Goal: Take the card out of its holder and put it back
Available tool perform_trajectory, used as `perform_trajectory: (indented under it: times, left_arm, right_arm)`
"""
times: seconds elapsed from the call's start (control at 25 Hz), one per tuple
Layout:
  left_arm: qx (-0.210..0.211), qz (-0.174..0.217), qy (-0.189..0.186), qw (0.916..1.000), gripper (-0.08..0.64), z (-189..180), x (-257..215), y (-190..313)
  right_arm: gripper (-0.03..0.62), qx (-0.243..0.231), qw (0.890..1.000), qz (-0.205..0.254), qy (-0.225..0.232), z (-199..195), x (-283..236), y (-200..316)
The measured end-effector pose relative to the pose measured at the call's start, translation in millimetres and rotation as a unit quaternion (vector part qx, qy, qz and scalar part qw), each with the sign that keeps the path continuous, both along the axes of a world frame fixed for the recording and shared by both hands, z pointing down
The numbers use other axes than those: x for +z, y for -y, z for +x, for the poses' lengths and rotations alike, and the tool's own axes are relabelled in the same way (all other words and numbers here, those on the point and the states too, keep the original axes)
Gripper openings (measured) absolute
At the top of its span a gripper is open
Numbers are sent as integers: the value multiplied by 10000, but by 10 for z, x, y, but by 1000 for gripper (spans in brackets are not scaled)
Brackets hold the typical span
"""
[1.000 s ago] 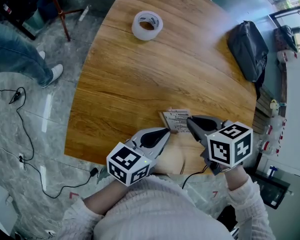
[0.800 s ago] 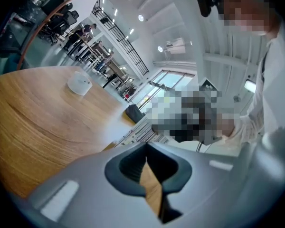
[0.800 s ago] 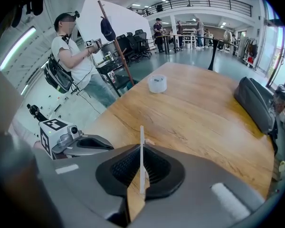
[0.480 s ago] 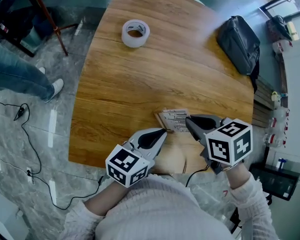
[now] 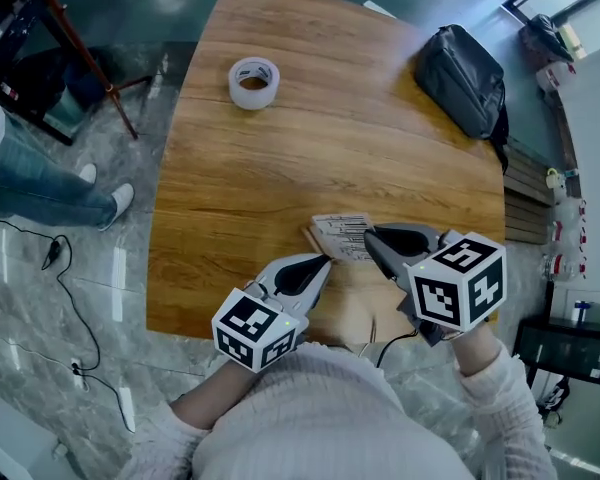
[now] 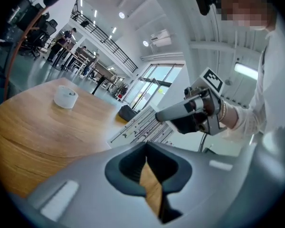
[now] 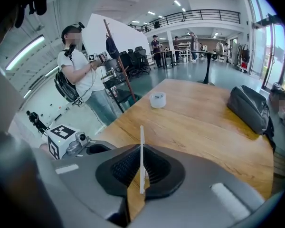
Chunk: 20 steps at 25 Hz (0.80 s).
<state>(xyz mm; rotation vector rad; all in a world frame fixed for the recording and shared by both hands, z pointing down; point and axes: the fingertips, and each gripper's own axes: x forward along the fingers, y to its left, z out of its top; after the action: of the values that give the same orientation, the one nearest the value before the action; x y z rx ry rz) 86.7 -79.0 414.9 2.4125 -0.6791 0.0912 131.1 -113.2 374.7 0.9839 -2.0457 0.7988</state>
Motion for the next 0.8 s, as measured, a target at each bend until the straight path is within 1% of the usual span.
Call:
perform_trajectory:
  times: [0.12, 0.44, 0.64, 0.8]
  left_arm:
    - [51, 135, 122, 9998, 9, 1, -30, -17]
    - [214, 197, 169, 9994, 9, 45, -82, -65]
    - [154, 275, 263, 9992, 8, 19, -92, -78]
    - [73, 317, 188, 9993, 8, 0, -125, -67]
  right_arm:
    - [12, -1, 9999, 142, 44, -9, -61, -21]
    - [12, 63, 9996, 191, 221, 12, -94, -159]
    - [12, 140, 9994, 209, 244, 59, -109, -180]
    - [12, 159, 9993, 254, 241, 71, -128, -160]
